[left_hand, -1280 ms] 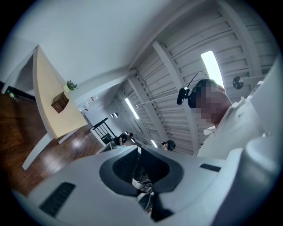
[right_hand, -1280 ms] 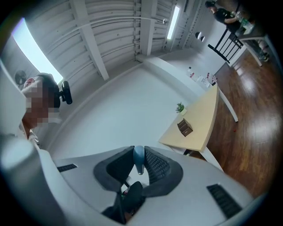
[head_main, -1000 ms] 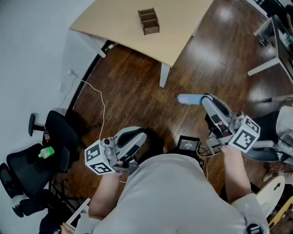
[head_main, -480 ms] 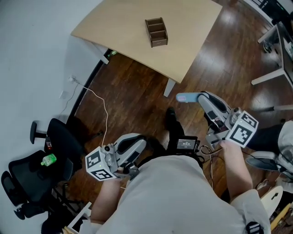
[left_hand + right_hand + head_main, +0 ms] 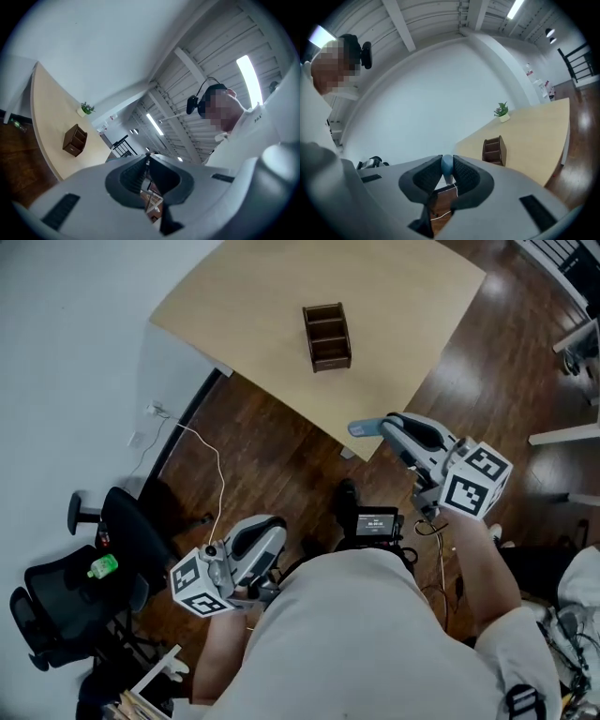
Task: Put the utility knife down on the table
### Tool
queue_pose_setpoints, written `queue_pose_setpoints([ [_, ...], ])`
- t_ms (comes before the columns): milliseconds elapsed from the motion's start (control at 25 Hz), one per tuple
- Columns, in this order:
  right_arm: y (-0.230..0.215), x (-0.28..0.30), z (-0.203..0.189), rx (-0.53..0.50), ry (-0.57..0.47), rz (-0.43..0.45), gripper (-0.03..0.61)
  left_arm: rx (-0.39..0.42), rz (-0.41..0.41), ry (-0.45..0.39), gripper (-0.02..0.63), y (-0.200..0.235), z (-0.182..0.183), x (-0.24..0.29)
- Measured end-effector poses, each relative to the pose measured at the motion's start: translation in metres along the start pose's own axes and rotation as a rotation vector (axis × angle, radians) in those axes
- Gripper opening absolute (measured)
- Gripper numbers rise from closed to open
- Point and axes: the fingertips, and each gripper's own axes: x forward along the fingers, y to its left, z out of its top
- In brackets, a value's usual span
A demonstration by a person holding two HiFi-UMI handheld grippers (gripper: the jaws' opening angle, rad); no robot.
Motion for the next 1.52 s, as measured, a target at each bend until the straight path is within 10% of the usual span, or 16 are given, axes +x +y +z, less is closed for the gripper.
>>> queue_pose_setpoints([
  [1520,-0.148,0.228,-0.07,-1.306,0.527,0.049,0.071,0.016,0.25,-0.078,0.003,0.056,0.026,0.035],
])
